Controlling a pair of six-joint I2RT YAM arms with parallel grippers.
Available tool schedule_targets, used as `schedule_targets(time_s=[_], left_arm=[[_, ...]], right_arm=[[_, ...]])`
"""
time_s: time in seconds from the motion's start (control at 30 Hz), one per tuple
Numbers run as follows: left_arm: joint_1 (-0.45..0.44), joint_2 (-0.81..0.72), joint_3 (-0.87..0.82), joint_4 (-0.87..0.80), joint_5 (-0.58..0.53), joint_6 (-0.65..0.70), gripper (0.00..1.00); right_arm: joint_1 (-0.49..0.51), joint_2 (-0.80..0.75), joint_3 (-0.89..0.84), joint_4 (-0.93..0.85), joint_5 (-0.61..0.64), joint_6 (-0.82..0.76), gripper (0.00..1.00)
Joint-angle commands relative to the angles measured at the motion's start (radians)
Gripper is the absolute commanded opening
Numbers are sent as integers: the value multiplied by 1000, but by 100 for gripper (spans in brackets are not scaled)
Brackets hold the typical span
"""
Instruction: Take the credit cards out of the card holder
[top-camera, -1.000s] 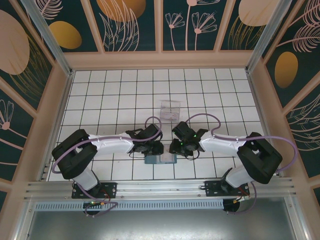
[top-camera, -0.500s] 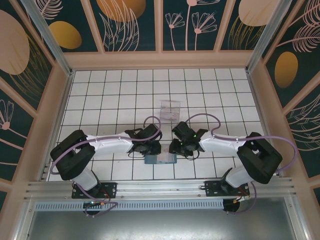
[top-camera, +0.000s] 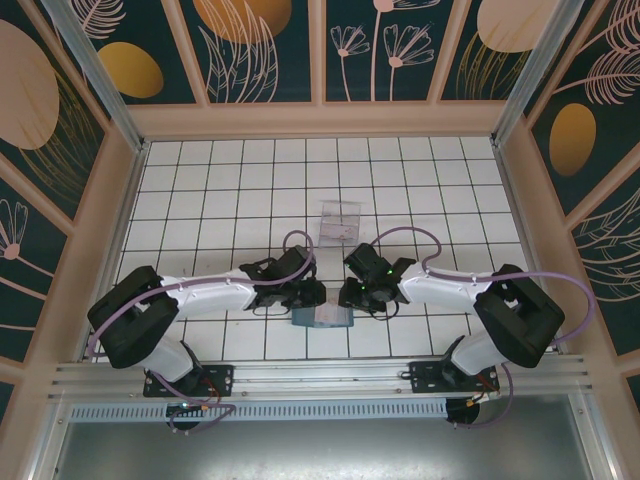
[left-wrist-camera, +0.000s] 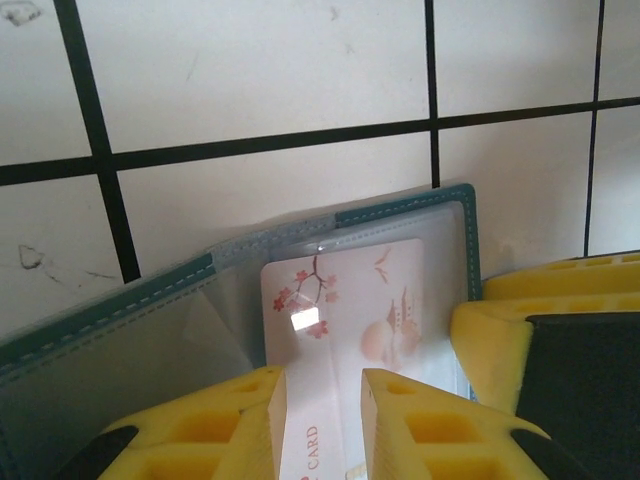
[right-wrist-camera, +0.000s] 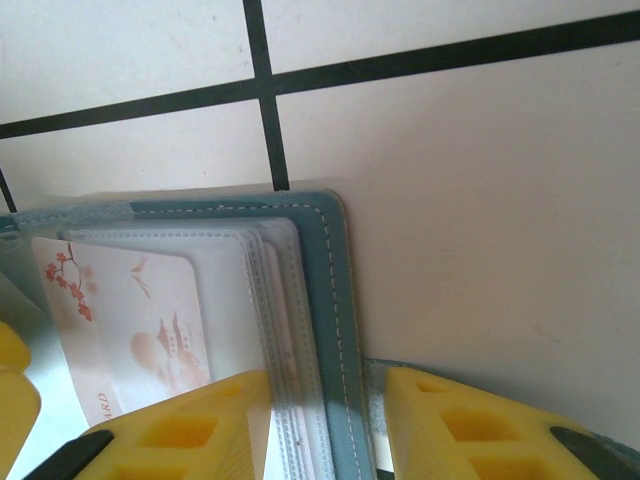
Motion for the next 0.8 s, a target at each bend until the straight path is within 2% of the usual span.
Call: schedule_targets(time_s=[0.0,0.47,0.77], left_arm=[[15,-11,-37,90,49,-32,28],[24,22,-89,113,58,-26,29],[25,16,-114,190,120,-25,29]], right_arm=[[9,16,4,-45,26,-3,36],[10,24,8,-43,23,1,36],[14,29,6,-42,21,5,35]])
